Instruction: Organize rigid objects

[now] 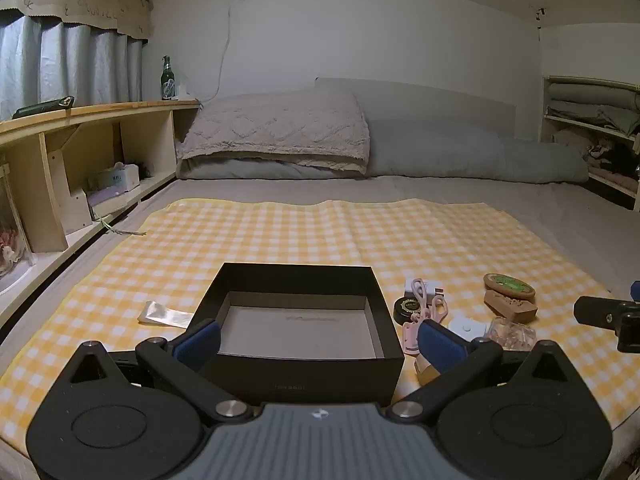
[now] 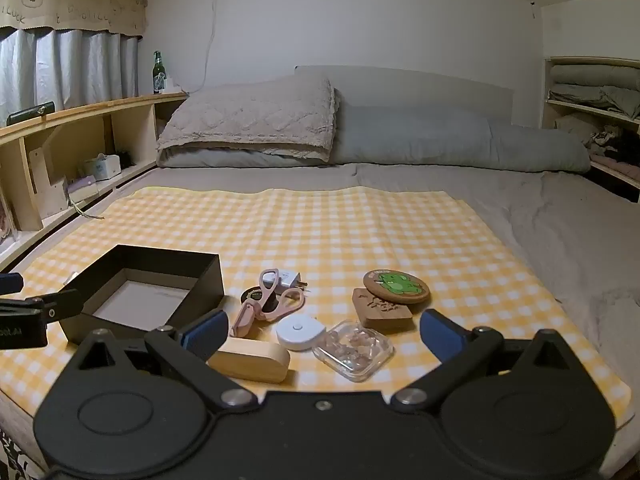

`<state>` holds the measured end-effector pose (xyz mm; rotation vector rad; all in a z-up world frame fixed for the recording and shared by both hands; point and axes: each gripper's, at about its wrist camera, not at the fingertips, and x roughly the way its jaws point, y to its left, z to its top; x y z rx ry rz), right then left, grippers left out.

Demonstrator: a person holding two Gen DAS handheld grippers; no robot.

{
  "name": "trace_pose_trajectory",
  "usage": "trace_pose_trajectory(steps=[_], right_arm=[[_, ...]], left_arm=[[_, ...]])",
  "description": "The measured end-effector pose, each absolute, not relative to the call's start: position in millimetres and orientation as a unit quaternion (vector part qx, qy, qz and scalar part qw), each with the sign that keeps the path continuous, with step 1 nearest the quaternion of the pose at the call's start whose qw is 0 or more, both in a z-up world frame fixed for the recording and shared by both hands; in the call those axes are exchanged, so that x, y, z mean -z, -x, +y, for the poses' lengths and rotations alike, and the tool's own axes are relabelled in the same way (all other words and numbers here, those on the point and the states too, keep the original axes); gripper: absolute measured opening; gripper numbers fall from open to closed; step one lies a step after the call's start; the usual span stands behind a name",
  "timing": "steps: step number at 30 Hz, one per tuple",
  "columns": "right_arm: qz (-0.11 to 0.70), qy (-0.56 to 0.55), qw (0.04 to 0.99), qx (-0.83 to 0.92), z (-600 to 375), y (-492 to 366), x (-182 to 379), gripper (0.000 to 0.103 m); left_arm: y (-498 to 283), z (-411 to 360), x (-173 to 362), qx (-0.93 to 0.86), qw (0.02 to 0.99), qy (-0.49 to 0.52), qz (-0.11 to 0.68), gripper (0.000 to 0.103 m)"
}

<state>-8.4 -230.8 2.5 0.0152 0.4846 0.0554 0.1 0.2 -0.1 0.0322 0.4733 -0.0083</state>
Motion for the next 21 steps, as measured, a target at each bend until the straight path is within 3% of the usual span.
trace_pose_trajectory(steps=[21], right_arm=[[0.234, -0.007, 0.972, -0.028, -229.7, 8.4, -2.6, 0.103]], left_arm=[[-1.2, 0.7, 0.4, 0.005, 0.971, -0.015, 0.238, 0.103]])
